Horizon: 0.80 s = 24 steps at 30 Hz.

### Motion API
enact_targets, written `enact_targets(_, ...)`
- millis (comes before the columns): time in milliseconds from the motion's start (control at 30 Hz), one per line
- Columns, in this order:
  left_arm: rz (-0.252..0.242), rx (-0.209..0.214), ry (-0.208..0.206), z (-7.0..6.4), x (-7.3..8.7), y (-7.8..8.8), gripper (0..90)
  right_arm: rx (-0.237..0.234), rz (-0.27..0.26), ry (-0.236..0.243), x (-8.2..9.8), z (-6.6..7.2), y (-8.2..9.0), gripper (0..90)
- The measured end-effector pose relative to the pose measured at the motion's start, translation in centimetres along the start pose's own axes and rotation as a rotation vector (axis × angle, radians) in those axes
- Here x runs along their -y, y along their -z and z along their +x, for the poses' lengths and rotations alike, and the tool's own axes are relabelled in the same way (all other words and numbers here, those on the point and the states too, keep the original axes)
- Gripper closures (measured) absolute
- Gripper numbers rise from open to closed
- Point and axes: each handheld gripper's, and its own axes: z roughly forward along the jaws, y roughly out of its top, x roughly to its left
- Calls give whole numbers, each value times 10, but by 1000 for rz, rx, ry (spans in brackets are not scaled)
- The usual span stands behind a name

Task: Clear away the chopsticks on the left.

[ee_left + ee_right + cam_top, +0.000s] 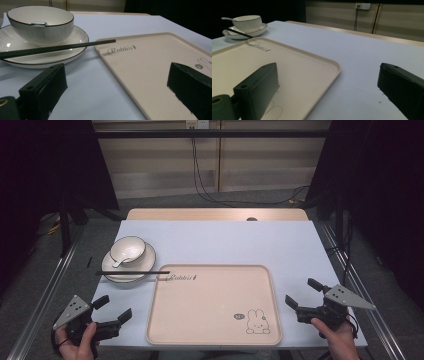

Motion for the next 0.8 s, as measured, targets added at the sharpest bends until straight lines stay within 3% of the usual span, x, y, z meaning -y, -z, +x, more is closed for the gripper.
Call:
enact_targets(100,0,4,-2,-1,0,0,22,7,5,0,0,1,0,32)
enact_targets(233,37,1,-46,-5,-2,-5,15,-7,15,9,1,1,-1,32)
enact_targets(333,36,19,-70,-9,-4,-8,18,-9,18,6,1,1,-1,32)
enact_targets(433,12,26,-48,-10,-8,-11,34,-4,17,8,0,1,-1,32)
enact_targets(467,6,8,-37,-11,-11,-12,36,0,15,7,0,1,-1,32)
enact_targets(567,13,2,-49,-10,-13,-11,48,0,16,7,0,1,0,32)
enact_targets(633,16,14,-87,-8,-17,-11,48,0,16,6,0,1,-1,32)
enact_targets(667,42,-15,-133,-7,-19,-11,74,0,13,4,0,1,-1,32)
enact_targets(700,51,-24,-150,-5,-20,-12,68,-3,12,-1,0,1,-1,32)
enact_targets(767,60,7,-140,-1,-23,-11,47,2,14,4,0,1,-2,32)
enact_targets(800,66,50,-133,2,-26,-11,47,1,14,2,0,1,-2,32)
